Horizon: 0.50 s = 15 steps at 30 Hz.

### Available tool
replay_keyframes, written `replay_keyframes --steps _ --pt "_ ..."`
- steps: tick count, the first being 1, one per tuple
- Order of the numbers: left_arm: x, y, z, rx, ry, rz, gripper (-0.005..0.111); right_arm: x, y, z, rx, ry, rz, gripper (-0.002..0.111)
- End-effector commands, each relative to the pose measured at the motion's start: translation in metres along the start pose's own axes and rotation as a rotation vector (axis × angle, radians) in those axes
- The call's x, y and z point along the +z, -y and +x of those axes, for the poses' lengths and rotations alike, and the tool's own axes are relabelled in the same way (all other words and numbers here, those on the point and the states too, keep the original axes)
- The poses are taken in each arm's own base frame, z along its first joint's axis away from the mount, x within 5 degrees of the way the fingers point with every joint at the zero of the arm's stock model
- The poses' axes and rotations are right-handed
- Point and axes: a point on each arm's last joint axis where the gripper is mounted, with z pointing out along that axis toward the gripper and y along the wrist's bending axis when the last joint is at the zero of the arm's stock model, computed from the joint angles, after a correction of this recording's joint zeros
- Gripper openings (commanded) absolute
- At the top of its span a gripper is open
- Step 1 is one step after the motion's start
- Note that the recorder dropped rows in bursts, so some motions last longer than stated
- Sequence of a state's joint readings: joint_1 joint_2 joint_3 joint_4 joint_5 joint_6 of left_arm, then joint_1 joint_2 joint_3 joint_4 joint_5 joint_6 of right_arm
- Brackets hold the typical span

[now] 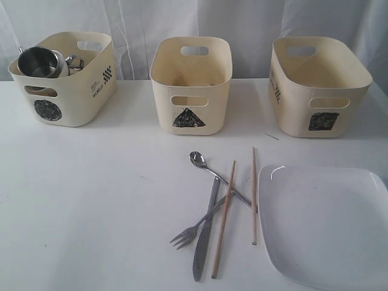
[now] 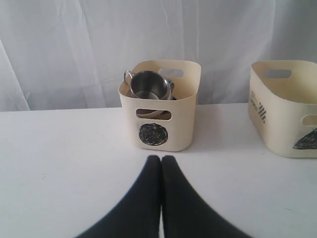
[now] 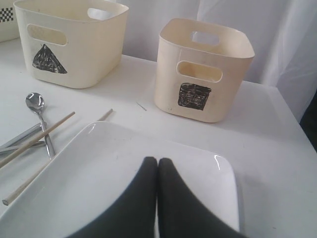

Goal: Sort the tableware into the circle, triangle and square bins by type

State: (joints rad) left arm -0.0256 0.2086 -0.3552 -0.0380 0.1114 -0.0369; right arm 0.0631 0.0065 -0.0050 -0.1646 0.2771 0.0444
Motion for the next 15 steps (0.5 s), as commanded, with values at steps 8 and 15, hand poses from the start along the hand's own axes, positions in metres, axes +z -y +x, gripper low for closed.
replay_keyframes --steps 8,15 --pt "0.003 -0.001 0.087 0.032 0.051 -0.025 0.000 0.000 0.000 0.000 0.020 0.011 -0.001 0.000" --pt "0.003 -0.001 0.093 0.031 0.003 -0.018 0.000 0.000 0.000 0.000 0.020 0.011 -0.001 0.000"
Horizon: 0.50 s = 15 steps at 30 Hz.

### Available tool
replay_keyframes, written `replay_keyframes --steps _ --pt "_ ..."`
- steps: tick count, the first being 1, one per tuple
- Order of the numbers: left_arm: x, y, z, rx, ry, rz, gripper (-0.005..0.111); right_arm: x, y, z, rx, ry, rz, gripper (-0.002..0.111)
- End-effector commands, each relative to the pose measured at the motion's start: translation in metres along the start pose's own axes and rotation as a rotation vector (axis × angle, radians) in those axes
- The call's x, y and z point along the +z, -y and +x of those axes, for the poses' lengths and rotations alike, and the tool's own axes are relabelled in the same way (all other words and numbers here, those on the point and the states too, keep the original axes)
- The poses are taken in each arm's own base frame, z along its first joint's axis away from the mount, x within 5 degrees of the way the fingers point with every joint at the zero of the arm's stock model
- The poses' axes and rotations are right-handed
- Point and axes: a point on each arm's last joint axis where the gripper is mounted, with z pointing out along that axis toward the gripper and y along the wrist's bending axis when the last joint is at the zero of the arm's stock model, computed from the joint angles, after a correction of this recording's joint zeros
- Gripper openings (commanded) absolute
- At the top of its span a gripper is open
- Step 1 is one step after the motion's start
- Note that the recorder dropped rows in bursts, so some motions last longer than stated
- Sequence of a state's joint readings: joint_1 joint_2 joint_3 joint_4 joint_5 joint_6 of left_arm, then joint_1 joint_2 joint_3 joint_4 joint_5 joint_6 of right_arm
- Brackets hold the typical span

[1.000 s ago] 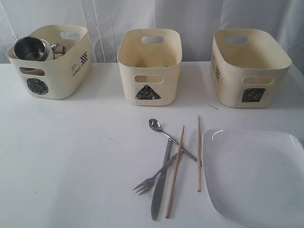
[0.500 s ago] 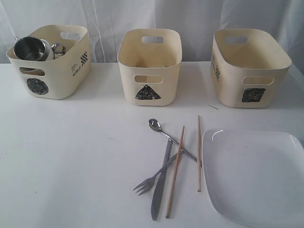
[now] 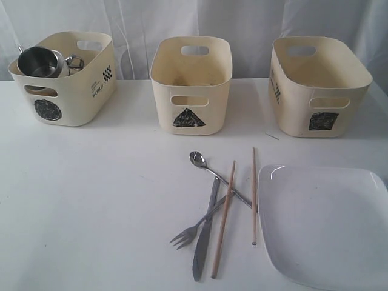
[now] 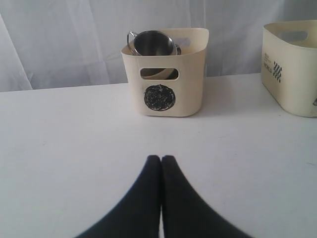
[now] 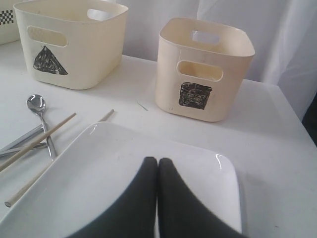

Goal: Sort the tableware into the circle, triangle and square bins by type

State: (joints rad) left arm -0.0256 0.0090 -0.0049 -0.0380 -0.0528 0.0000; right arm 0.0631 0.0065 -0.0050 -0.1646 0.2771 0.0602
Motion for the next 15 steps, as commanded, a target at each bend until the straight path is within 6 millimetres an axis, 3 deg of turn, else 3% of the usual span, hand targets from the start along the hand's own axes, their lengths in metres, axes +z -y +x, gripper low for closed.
replay_keyframes --steps 1,15 --pt "-0.0004 0.0002 0.0028 -0.002 -0.014 0.000 0.000 0.0000 -0.0002 0.0005 0.004 0.011 -0.001 0.000" --pt "-0.0004 0.0002 0.0033 -0.002 -0.019 0.001 0.000 0.0000 -0.0002 0.0005 0.004 0.011 -0.001 0.000"
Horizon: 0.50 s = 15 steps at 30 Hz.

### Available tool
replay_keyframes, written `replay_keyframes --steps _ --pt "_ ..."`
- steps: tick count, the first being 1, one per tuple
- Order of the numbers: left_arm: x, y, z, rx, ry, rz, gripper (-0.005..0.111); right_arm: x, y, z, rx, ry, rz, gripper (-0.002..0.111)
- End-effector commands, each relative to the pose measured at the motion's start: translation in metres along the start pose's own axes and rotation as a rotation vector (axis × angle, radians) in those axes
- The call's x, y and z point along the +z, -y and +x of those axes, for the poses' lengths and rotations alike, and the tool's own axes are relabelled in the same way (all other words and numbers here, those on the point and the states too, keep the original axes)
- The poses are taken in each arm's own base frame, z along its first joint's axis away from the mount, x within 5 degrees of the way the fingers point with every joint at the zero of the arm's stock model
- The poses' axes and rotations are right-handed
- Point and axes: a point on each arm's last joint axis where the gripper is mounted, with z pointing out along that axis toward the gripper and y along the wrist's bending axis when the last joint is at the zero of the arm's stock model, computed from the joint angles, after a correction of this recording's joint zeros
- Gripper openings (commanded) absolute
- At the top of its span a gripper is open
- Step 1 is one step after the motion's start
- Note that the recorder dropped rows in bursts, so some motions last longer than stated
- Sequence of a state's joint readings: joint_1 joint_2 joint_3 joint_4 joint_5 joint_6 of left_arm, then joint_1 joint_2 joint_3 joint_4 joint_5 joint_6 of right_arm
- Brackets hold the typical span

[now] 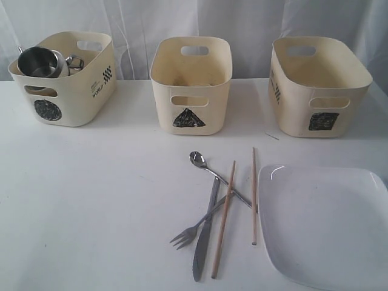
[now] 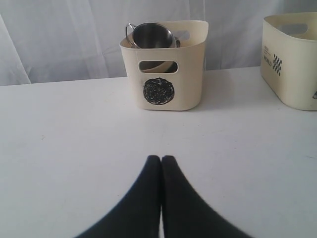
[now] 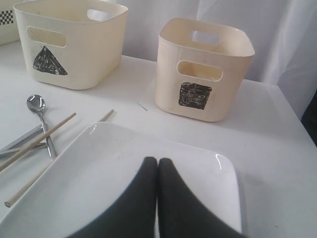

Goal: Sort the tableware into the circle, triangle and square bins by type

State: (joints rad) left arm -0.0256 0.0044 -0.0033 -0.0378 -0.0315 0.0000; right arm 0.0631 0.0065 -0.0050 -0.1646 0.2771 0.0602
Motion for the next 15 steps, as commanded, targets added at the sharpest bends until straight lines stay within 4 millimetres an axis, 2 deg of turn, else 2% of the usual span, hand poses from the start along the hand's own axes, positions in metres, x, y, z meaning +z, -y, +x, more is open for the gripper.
replay_keyframes --steps 1,10,12,14,15 --pt "0.000 0.000 0.001 -0.002 -0.001 -0.002 0.000 0.000 0.000 0.000 0.004 0.011 -0.001 0.000" --pt "0.000 0.000 0.001 -0.002 -0.001 -0.002 0.000 0.000 0.000 0.001 -0.035 0.010 0.006 0.000" --pt "0.000 0.000 0.001 -0.002 -0.001 -0.002 0.000 0.000 -0.002 -0.005 0.193 0.065 -0.029 0.000" --pt "0.000 0.000 0.001 -0.002 -0.001 -0.002 0.000 -0.003 -0.002 -0.022 0.468 0.255 -0.081 0.000" --pt "0.000 0.000 0.001 -0.002 -0.001 -0.002 0.000 -0.007 0.000 -0.033 0.517 0.341 -0.096 0.000"
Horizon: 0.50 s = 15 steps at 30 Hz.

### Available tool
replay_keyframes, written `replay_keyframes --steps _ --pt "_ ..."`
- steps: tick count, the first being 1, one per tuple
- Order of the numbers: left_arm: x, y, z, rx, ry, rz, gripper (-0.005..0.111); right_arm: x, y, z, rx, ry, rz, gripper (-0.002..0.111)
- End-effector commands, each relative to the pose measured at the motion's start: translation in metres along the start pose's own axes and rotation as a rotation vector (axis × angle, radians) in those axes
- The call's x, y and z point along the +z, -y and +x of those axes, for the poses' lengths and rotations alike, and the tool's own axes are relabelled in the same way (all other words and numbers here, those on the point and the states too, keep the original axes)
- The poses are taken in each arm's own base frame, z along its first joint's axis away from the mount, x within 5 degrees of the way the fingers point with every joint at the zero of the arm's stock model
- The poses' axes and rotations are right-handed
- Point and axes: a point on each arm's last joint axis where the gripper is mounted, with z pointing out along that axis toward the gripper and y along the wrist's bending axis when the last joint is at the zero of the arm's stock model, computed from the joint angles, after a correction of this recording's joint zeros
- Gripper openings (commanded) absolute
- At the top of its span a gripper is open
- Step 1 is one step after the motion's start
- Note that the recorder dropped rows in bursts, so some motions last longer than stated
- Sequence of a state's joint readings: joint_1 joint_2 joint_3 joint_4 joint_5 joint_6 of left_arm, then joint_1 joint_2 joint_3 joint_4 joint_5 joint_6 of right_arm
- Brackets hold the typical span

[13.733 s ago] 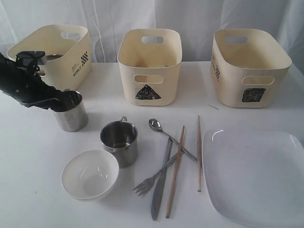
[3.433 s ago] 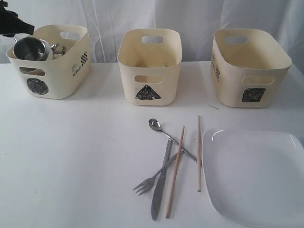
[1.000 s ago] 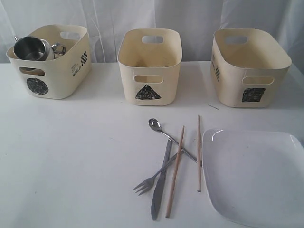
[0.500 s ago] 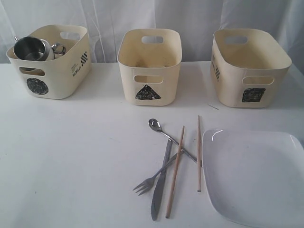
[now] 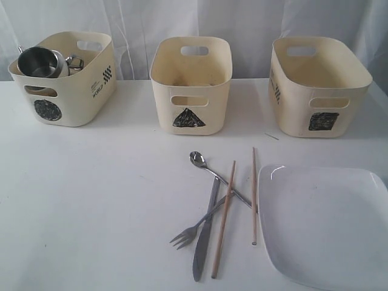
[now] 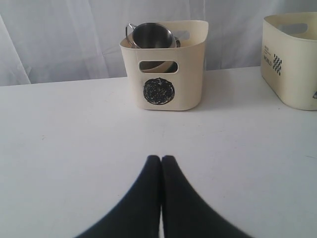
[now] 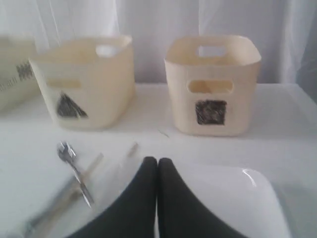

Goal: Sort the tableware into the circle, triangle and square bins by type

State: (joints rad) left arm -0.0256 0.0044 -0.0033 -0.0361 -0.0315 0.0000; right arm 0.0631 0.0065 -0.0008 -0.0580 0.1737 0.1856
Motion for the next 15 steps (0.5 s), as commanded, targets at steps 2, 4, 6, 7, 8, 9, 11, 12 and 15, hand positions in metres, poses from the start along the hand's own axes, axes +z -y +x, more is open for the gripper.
replay_keyframes --steps 2,4,6,7,8,9,11,12,15 --pt "0.000 0.000 0.001 -0.004 -0.001 -0.002 0.000 -0.012 -0.007 -0.049 0.338 0.341 -0.111 0.000" --pt "0.000 0.000 0.001 -0.004 -0.001 -0.002 0.000 -0.018 -0.009 -0.064 0.293 0.387 -0.120 0.000" --pt "0.000 0.000 0.001 -0.004 -0.001 -0.002 0.000 -0.024 -0.011 -0.078 0.264 0.426 -0.137 0.000" --pt "0.000 0.000 0.001 -0.004 -0.001 -0.002 0.000 -0.028 -0.013 -0.086 0.240 0.446 -0.150 0.000" --pt "0.000 0.000 0.001 -0.004 -0.001 -0.002 0.000 -0.030 -0.014 -0.090 0.217 0.459 -0.159 0.000" --pt "0.000 0.000 0.001 -0.004 -0.001 -0.002 0.000 -0.033 -0.015 -0.095 0.196 0.473 -0.169 0.000" --pt "0.000 0.000 0.001 -0.004 -0.001 -0.002 0.000 -0.037 -0.017 -0.103 0.153 0.492 -0.189 0.000" --pt "0.000 0.000 0.001 -0.004 -0.001 -0.002 0.000 -0.039 -0.017 -0.105 0.144 0.491 -0.198 0.000" --pt "0.000 0.000 0.001 -0.004 -0.001 -0.002 0.000 -0.040 -0.017 -0.107 0.142 0.455 -0.200 0.000"
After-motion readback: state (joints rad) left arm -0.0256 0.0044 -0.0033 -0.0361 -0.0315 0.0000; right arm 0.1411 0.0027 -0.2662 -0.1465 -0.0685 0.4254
